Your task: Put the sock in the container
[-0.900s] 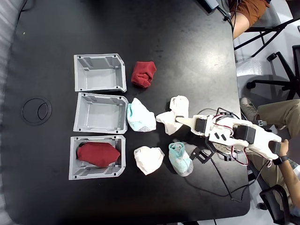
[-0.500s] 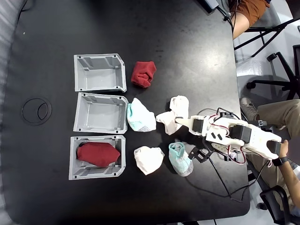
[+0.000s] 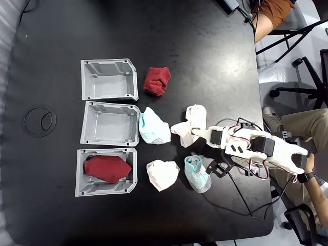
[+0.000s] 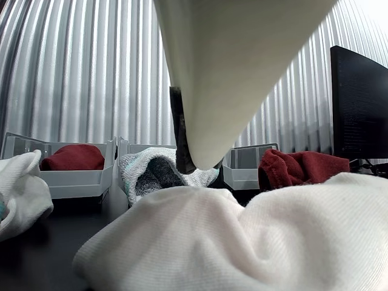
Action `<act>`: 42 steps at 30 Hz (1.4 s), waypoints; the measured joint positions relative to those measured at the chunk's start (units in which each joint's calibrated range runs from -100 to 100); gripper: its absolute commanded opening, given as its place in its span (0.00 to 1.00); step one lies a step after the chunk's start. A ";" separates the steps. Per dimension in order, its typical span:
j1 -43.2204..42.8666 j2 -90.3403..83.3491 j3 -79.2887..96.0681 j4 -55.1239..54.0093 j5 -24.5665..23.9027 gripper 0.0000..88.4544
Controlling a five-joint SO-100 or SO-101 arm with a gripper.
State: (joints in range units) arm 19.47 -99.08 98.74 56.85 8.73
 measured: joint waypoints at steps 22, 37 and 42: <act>0.42 0.00 -0.90 0.00 0.00 0.01; 13.76 0.00 -10.54 0.00 -5.18 0.01; 15.45 0.00 -11.53 0.00 -5.28 0.01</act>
State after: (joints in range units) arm 34.92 -99.08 87.21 56.85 3.45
